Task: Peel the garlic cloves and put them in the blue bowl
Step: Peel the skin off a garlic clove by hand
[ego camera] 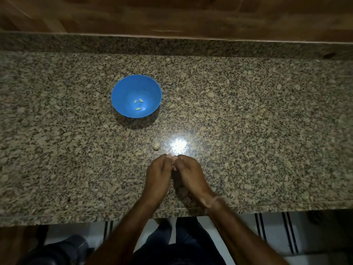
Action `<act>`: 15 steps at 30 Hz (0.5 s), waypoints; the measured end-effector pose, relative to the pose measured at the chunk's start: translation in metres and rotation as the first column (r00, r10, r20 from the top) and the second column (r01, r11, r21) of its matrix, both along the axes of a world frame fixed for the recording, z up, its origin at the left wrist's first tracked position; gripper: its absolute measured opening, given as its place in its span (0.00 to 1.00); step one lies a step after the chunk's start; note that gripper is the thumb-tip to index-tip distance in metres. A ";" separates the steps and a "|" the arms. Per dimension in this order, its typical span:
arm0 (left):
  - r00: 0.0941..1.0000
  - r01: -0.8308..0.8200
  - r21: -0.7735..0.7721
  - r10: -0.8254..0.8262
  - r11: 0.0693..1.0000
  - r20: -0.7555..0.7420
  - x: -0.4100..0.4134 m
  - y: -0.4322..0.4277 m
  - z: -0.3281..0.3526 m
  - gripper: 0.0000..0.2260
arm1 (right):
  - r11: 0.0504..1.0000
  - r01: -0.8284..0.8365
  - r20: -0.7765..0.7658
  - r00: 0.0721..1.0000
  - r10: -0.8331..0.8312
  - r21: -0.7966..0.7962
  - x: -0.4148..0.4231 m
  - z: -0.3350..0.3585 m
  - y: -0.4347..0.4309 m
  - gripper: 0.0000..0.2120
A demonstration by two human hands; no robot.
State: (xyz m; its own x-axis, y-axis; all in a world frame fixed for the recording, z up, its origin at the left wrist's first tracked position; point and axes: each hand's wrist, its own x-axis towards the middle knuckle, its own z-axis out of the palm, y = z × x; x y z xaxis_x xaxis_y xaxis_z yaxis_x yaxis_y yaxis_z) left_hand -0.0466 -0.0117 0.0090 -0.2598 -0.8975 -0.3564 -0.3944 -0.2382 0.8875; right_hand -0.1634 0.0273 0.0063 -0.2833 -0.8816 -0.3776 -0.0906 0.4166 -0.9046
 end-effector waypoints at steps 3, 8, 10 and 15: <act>0.945 -0.074 0.630 0.256 0.773 -0.204 -0.002 -0.009 0.009 0.18 | 0.955 -0.267 -0.568 0.809 0.149 -0.129 -0.008 -0.011 0.004 0.18; 0.997 0.046 0.058 -0.049 0.997 0.063 0.004 -0.001 0.002 0.18 | 0.992 -0.031 0.213 0.977 0.004 0.125 -0.009 -0.007 -0.004 0.22; 0.978 0.129 -0.175 -0.096 0.976 0.185 0.003 0.002 0.000 0.16 | 0.955 -0.054 0.522 0.846 -0.112 0.293 -0.007 -0.002 -0.006 0.22; 0.996 0.079 0.023 -0.080 0.997 0.041 0.006 -0.007 -0.006 0.18 | 0.994 -0.100 -0.221 0.971 0.087 -0.047 -0.005 -0.005 0.008 0.20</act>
